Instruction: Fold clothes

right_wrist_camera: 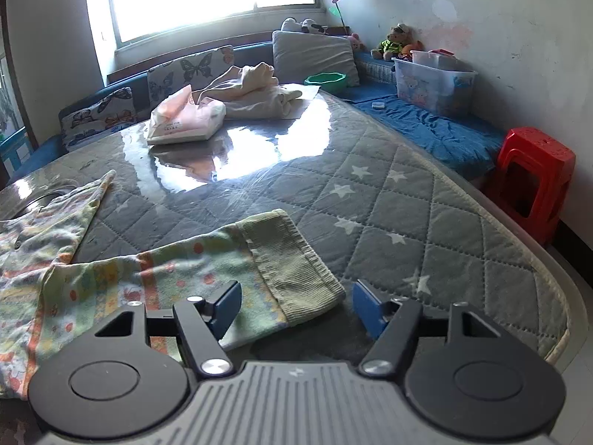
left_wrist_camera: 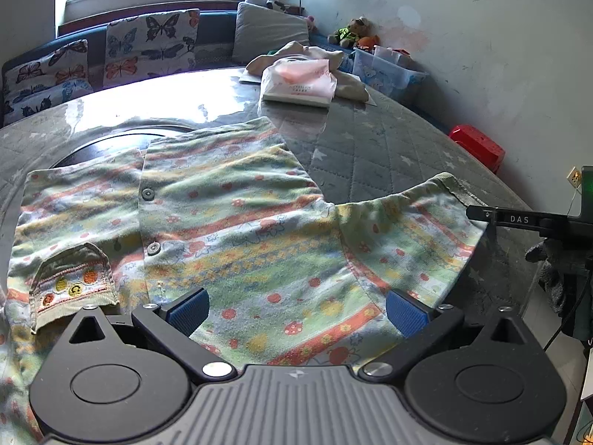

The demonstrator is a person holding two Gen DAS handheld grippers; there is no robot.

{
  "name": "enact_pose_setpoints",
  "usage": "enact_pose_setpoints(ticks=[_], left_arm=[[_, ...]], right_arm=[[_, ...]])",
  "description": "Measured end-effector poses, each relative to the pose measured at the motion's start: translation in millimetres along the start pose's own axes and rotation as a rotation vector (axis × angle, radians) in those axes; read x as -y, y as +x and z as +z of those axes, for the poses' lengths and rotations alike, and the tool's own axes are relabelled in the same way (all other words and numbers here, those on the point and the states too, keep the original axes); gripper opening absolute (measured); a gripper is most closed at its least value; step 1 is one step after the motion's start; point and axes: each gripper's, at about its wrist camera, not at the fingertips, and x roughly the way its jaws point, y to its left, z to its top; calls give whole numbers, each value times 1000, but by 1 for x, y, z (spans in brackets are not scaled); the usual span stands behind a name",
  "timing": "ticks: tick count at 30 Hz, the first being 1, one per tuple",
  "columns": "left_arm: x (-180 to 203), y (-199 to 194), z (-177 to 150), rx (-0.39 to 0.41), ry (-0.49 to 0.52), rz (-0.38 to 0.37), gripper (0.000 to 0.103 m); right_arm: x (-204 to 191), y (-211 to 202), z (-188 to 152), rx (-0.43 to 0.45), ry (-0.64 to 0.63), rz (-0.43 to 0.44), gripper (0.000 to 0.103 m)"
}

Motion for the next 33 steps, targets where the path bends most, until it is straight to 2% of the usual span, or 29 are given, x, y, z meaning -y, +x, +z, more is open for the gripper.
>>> enact_pose_setpoints(ticks=[4,5,6,7,8,12,17,23,33], left_arm=[[0,1,0,-5,-2,5,103],[0,2,0,-6,-3,7,103],[0,3,1,-8,-6,9,103],[-1,3,1,-10,-8,12,103],[-1,4,1,-13,-11,13,103],[-3,4,0,-17,-18,20,103],[-9,2,-3,-15,-21,34,103],[-20,-5,-8,-6,-43,37,103],[-47,-32,-21,38,-103,59,103]], right_arm=[[-1,1,0,10,-12,-29,52],[0,1,0,13,-12,-33,43],[0,1,0,16,-9,-35,39],[1,1,0,18,1,-27,34],[3,0,0,21,15,-14,23],[6,-2,0,27,55,35,9],[6,-16,7,65,115,116,8],[-14,-50,29,112,116,287,7],[-98,-80,69,124,1,541,7]])
